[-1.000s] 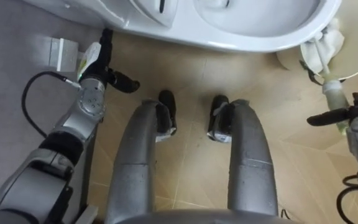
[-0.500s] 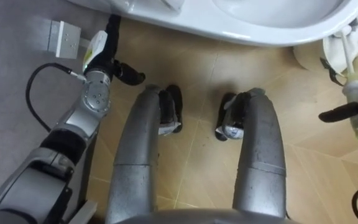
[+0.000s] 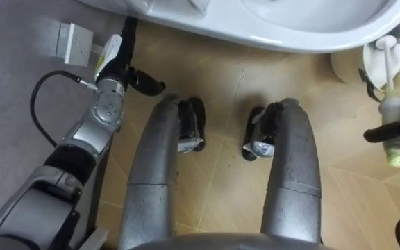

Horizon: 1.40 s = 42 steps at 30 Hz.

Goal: Brush toilet

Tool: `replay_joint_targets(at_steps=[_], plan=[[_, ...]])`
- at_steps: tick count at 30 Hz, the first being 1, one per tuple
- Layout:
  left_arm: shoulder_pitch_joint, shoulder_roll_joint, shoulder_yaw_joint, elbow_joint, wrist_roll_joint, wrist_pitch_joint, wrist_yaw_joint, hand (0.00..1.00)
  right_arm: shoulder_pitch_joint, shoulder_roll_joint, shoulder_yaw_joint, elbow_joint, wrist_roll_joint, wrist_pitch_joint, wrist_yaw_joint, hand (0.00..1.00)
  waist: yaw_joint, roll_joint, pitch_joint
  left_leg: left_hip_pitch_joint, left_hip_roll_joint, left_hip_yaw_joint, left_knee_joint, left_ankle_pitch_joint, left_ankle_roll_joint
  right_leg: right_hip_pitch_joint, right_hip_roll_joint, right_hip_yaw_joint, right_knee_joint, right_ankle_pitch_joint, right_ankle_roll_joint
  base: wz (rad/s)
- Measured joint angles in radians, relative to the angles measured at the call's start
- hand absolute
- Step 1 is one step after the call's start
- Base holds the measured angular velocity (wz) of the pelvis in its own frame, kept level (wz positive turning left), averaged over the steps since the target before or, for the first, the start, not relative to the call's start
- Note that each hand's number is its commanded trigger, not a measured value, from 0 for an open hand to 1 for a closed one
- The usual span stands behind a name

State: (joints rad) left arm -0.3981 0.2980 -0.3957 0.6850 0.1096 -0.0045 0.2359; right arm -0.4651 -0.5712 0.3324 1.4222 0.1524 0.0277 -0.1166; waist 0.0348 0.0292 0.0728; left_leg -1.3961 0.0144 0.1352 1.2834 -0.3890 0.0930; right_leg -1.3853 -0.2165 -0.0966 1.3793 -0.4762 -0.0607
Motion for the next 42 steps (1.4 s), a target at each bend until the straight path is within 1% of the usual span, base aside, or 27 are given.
replay_joint_targets(at_steps=[4,9,12,16,18,22,23,24,26,27,28,30,31,33,34,35,37,38,39,42], plan=[[0.0,0.0,0.0,-0.006,0.0,0.008,-0.011,0.0,0.016,-0.011,0.013,0.005,0.0,0.018,0.018,1.0,0.001,0.01,-0.0014,0.0,-0.001,0.001,0.004,-0.003,0.003,0.001,-0.002,0.001,0.004,-0.002,0.003,0.0],[0.005,0.0,-0.002,-0.019,0.0,0.015,-0.014,0.0,0.031,-0.017,0.038,0.018,0.003,0.027,0.036,1.0,0.001,0.012,-0.0018,0.001,-0.008,0.003,0.019,-0.009,0.005,0.001,-0.01,0.005,0.023,-0.013,0.006,0.03],[0.025,0.001,-0.003,-0.045,0.0,0.022,-0.014,0.0,0.036,-0.029,0.038,0.018,0.027,0.027,0.04,1.0,0.001,0.018,-0.0057,0.001,-0.011,0.003,0.034,-0.016,0.005,0.001,-0.01,0.01,0.038,-0.021,0.01,0.0],[0.049,0.002,-0.003,-0.069,0.0,0.022,-0.021,0.0,0.048,-0.036,0.038,0.019,0.056,0.026,0.042,1.0,0.001,0.022,-0.0079,0.011,-0.012,0.007,0.045,-0.024,0.008,0.01,-0.011,0.014,0.049,-0.026,0.012,0.0],[0.056,0.002,-0.003,-0.078,0.001,0.022,-0.031,0.0,0.055,-0.035,0.038,0.019,0.06,0.026,0.043,1.0,0.001,0.023,-0.0088,0.024,-0.011,0.008,0.046,-0.028,0.009,0.022,-0.012,0.014,0.049,-0.028,0.013,0.0],[0.077,0.002,0.0,-0.08,0.001,0.029,-0.032,0.0,0.089,-0.029,0.038,0.019,0.06,0.026,0.045,1.0,0.002,0.023,-0.0091,0.089,-0.006,0.007,0.028,-0.036,0.008,0.089,-0.006,0.011,0.022,-0.031,0.016,-0.08],[0.09,0.003,0.003,-0.086,0.002,0.029,-0.032,0.0,0.099,-0.027,0.038,0.019,0.07,0.026,0.047,1.0,0.002,0.023,-0.0093,0.114,-0.001,0.005,0.01,-0.037,0.008,0.117,0.003,0.009,-0.002,-0.027,0.022,-0.13],[0.097,0.003,0.002,-0.089,0.002,0.029,-0.032,0.0,0.104,-0.026,0.038,0.019,0.081,0.027,0.049,1.0,0.002,0.023,-0.0104,0.127,0.0,0.005,-0.001,-0.036,0.008,0.129,0.008,0.009,-0.016,-0.022,0.024,-0.17],[0.12,0.002,0.002,-0.098,0.003,0.03,-0.041,0.0,0.12,-0.019,0.038,0.023,0.092,0.031,0.057,1.0,-0.003,0.022,-0.0122,0.186,0.0,0.006,-0.049,-0.031,0.006,0.187,0.013,0.001,-0.068,-0.007,0.029,-0.13],[0.131,0.003,0.002,-0.101,0.003,0.03,-0.05,0.0,0.133,-0.017,0.038,0.026,0.094,0.035,0.066,1.0,-0.005,0.021,-0.015,0.216,-0.002,0.007,-0.08,-0.022,0.012,0.217,0.016,-0.001,-0.1,0.002,0.032,-0.07],[0.135,0.004,0.002,-0.106,0.003,0.03,-0.051,0.0,0.138,-0.015,0.038,0.028,0.094,0.039,0.072,1.0,-0.006,0.02,-0.0157,0.231,-0.003,0.007,-0.098,-0.016,0.012,0.232,0.018,-0.002,-0.118,0.007,0.035,0.0],[0.156,0.007,0.002,-0.124,0.004,0.03,-0.052,0.0,0.152,-0.007,0.036,0.046,0.093,0.041,0.094,1.0,-0.006,0.018,-0.0163,0.297,-0.005,0.007,-0.179,0.008,0.015,0.301,0.026,-0.015,-0.2,0.034,0.039,0.0],[0.164,0.007,0.002,-0.127,0.004,0.03,-0.052,0.0,0.152,-0.002,0.036,0.057,0.092,0.042,0.1,1.0,-0.007,0.016,-0.017,0.317,-0.007,0.007,-0.199,0.015,0.014,0.321,0.027,-0.017,-0.222,0.04,0.04,-0.04],[0.196,0.019,0.002,-0.14,0.012,0.03,-0.052,0.0,0.156,0.027,0.034,0.078,0.092,0.062,0.112,1.0,-0.014,-0.005,-0.0305,0.387,-0.011,0.006,-0.279,0.034,0.009,0.39,0.028,-0.024,-0.3,0.061,0.044,-0.02],[0.203,0.024,0.002,-0.141,0.012,0.03,-0.052,0.0,0.156,0.035,0.027,0.085,0.092,0.062,0.117,1.0,-0.017,-0.009,-0.0322,0.404,-0.013,0.005,-0.296,0.039,0.009,0.41,0.027,-0.029,-0.317,0.064,0.044,0.06],[0.213,0.028,0.002,-0.143,0.013,0.032,-0.052,0.0,0.159,0.048,0.015,0.095,0.093,0.066,0.125,1.0,-0.026,-0.016,-0.0321,0.44,-0.018,-0.004,-0.33,0.048,0.007,0.45,0.028,-0.043,-0.352,0.071,0.045,0.11],[0.232,0.028,0.002,-0.145,0.014,0.033,-0.053,0.0,0.175,0.062,0.006,0.098,0.113,0.075,0.137,1.0,-0.03,-0.03,-0.0353,0.497,-0.026,-0.011,-0.388,0.062,0.003,0.51,0.03,-0.055,-0.408,0.082,0.049,0.12],[0.244,0.028,0.003,-0.146,0.015,0.032,-0.054,0.0,0.183,0.07,-0.009,0.1,0.124,0.081,0.144,1.0,-0.031,-0.033,-0.0359,0.532,-0.027,-0.019,-0.425,0.071,0.001,0.553,0.034,-0.068,-0.451,0.092,0.051,0.09],[0.247,0.028,0.003,-0.146,0.017,0.032,-0.054,0.0,0.188,0.075,-0.018,0.102,0.126,0.081,0.144,1.0,-0.032,-0.035,-0.0356,0.549,-0.028,-0.023,-0.441,0.075,0.0,0.571,0.036,-0.073,-0.469,0.097,0.052,0.08],[0.268,0.028,0.024,-0.146,0.059,0.033,-0.054,0.0,0.211,0.102,-0.066,0.112,0.132,0.083,0.153,1.0,-0.035,-0.039,-0.0366,0.637,-0.029,-0.05,-0.53,0.097,-0.007,0.684,0.051,-0.11,-0.584,0.126,0.057,0.12]])
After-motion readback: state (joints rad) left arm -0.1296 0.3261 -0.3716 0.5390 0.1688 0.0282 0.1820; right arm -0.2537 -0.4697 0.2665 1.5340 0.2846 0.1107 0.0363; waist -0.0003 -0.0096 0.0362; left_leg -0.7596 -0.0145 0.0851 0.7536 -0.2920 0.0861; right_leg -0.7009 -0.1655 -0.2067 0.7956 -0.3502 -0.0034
